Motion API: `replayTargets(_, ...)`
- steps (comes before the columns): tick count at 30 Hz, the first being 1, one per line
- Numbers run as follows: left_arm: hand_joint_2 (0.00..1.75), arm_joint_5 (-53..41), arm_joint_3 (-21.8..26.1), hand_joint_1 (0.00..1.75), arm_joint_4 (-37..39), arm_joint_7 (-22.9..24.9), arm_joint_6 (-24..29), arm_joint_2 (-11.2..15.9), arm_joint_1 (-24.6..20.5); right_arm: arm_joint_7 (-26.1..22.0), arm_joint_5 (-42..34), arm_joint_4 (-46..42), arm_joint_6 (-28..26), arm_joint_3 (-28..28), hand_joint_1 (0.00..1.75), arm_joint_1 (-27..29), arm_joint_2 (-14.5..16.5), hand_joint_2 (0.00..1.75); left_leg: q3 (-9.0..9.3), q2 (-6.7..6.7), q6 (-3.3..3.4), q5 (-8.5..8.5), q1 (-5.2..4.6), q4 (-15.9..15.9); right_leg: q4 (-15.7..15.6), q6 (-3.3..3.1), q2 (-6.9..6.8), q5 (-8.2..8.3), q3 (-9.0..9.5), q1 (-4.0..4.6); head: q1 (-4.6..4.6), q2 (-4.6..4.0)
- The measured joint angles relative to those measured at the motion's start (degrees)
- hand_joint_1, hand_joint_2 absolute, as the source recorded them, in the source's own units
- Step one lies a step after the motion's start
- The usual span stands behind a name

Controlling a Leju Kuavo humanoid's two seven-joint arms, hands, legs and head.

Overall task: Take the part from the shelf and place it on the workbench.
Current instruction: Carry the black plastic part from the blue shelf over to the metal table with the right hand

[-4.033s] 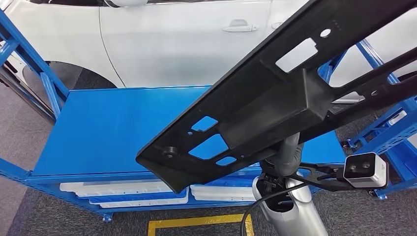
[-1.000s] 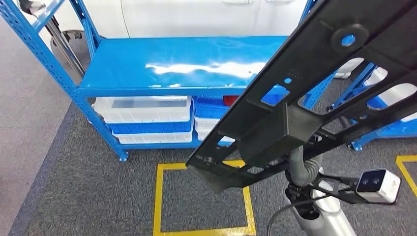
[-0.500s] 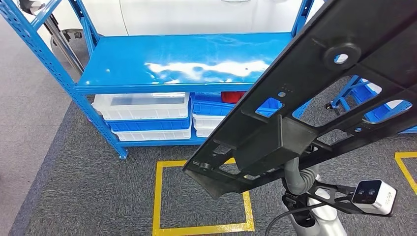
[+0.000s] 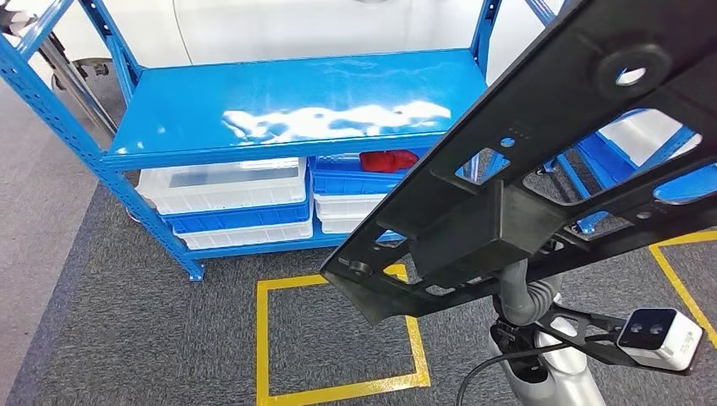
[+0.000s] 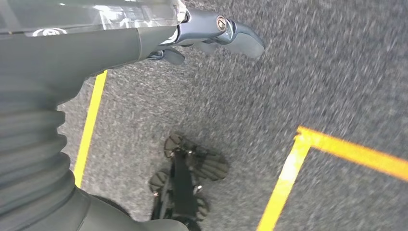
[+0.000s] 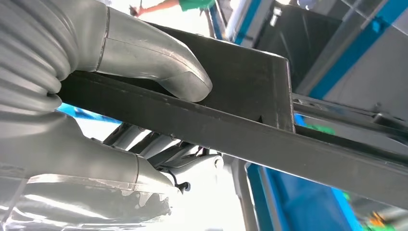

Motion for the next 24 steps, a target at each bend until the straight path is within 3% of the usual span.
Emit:
replayTargets(2, 1.75, -0.3, -0.1, 0.00, 0.0, 0.2, -0.2, 0.2, -0.1, 0.0, 0.5, -0.6, -0.2, 0.0, 1.75, -0.1, 0.0, 1.75, -0.02, 0.66, -0.62, -0.22, 0.10, 0.1, -0.2, -0.74, 1.30, 0.40, -0.32, -0.11, -0.01, 0.00)
replayTargets(4, 1.75, -0.5, -0.1, 0.00, 0.0, 0.3, -0.3, 0.4, -0.1, 0.0, 0.6, -1.0, -0.5, 0.1, 1.75, -0.5, 0.1, 1.75, -0.96, -0.88, -1.25, -2.08, 0.35, 2.5, -0.5, -1.48, 2.42, 0.84, -0.49, -0.36, -0.10, 0.00)
replayTargets(6, 1.75, -0.7, -0.1, 0.00, 0.0, 0.5, -0.4, 0.8, -0.1, 0.0, 0.4, -1.1, -1.3, 0.3, 1.75, -1.3, 0.2, 1.75, -4.04, -3.53, -1.70, -6.01, 0.57, 9.5, -0.5, -1.93, 3.56, 1.14, -0.73, -0.44, -0.27, 0.00)
replayTargets(7, 1.75, -0.7, -0.1, 0.00, 0.0, 0.6, -0.4, 1.0, 0.0, 0.0, 0.3, -1.1, -2.0, 0.4, 1.75, -1.5, 0.3, 1.75, -5.93, -4.24, -1.84, -7.81, 0.61, 13.7, -0.5, -2.05, 4.19, 1.25, -0.86, -0.39, -0.30, 0.00)
replayTargets(8, 1.75, -0.8, -0.1, 0.00, 0.0, 0.7, -0.4, 1.2, 0.0, 0.0, 0.3, -1.1, -2.7, 0.6, 1.75, -1.6, 0.3, 1.75, -7.34, -4.52, -1.90, -8.69, 0.63, 16.7, -0.5, -2.10, 4.84, 1.31, -0.93, -0.35, -0.32, 0.00)
replayTargets(9, 1.75, -0.8, -0.2, 0.00, 0.0, 0.7, -0.5, 1.4, 0.0, 0.0, 0.4, -1.1, -3.4, 0.7, 1.75, -1.7, 0.3, 1.75, -7.86, -4.60, -1.88, -8.45, 0.63, 17.7, -0.4, -2.09, 5.50, 1.35, -0.96, -0.32, -0.32, 0.00)
replayTargets(10, 1.75, -0.9, -0.2, 0.00, 0.0, 0.8, -0.6, 1.6, 0.0, 0.0, 0.7, -1.2, -4.2, 0.9, 1.75, -1.7, 0.3, 1.75, -7.20, -4.70, -1.78, -7.01, 0.63, 16.3, -0.3, -2.04, 6.17, 1.38, -0.92, -0.31, -0.32, 0.00)
replayTargets(11, 1.75, -1.1, -0.3, 0.00, 0.0, 0.8, -0.8, 1.8, 0.0, 0.0, 1.1, -1.3, -4.9, 1.0, 1.75, -1.7, 0.3, 1.75, -5.54, -5.03, -1.61, -4.78, 0.65, 12.7, -0.3, -1.96, 6.87, 1.39, -0.86, -0.30, -0.32, 0.00)
replayTargets(13, 1.75, -1.4, -0.6, 0.00, 0.0, 0.8, -1.2, 2.2, 0.0, 0.0, 2.3, -1.7, -6.1, 1.3, 1.75, -1.7, 0.4, 1.75, -1.53, -7.25, -1.11, -1.24, 0.74, 4.2, -0.1, -1.62, 8.18, 1.43, -0.90, -0.33, -0.27, 0.00)
replayTargets(15, 1.75, -1.5, -0.7, 0.00, 0.0, 0.8, -1.6, 2.6, 0.1, 0.0, 3.7, -2.3, -6.8, 1.4, 1.75, -1.3, 0.6, 1.75, 0.17, -8.80, -0.75, -0.46, 0.67, 0.3, 0.0, -0.95, 9.29, 1.67, -1.39, -0.49, -0.26, 0.00)
replayTargets(17, 1.75, -1.4, -0.9, 0.00, 0.0, 0.9, -1.9, 2.9, 0.1, 0.0, 5.0, -3.0, -7.3, 1.5, 1.75, -0.5, 0.8, 1.75, 0.17, -8.01, -0.28, -0.23, 0.57, 0.0, -0.1, -0.08, 10.24, 2.02, -1.86, -0.67, -0.28, 0.00)
replayTargets(18, 1.75, -1.4, -1.0, 0.00, 0.0, 1.0, -2.1, 3.0, 0.1, 0.0, 5.4, -3.4, -7.3, 1.5, 1.75, -0.1, 0.8, 1.75, 0.20, -7.39, 0.08, 0.00, 0.61, -0.3, 0.2, 0.27, 9.72, 1.84, -2.06, -0.67, -0.22, 0.00)
replayTargets(20, 1.75, -1.3, -1.0, 0.00, 0.0, 1.2, -2.2, 3.0, 0.0, 0.0, 5.6, -4.0, -7.1, 1.6, 1.75, 0.3, 0.8, 1.75, 0.28, -6.01, 0.80, 0.40, 0.78, -0.8, 3.4, 0.82, 6.93, -0.31, -3.58, -0.54, 0.05, 0.00)
replayTargets(22, 1.75, -1.1, -1.0, 0.00, 0.0, 1.4, -2.2, 3.0, 0.2, 0.0, 5.4, -4.3, -7.0, 1.6, 1.75, 0.3, 0.8, 1.75, 0.17, -4.51, 1.09, 0.45, 0.65, -0.9, 11.0, 1.25, 4.41, -4.24, -7.10, -0.66, 0.27, 0.00)
replayTargets(23, 1.75, -1.0, -1.0, 0.00, 0.0, 1.5, -2.1, 3.0, 0.3, 0.0, 5.3, -4.3, -7.0, 1.6, 1.75, 0.4, 0.8, 1.75, 0.08, -3.73, 1.10, 0.43, 0.59, -0.8, 14.6, 1.44, 4.07, -5.63, -8.81, -0.76, 0.27, 0.00)
replayTargets(24, 1.75, -0.9, -1.0, 0.00, 0.0, 1.6, -2.1, 3.0, 0.3, 0.0, 5.2, -4.3, -7.0, 1.6, 1.75, 0.4, 0.7, 1.75, 0.02, -2.95, 1.10, 0.42, 0.56, -0.8, 16.6, 1.57, 3.91, -6.02, -9.70, -0.84, 0.27, 0.00)
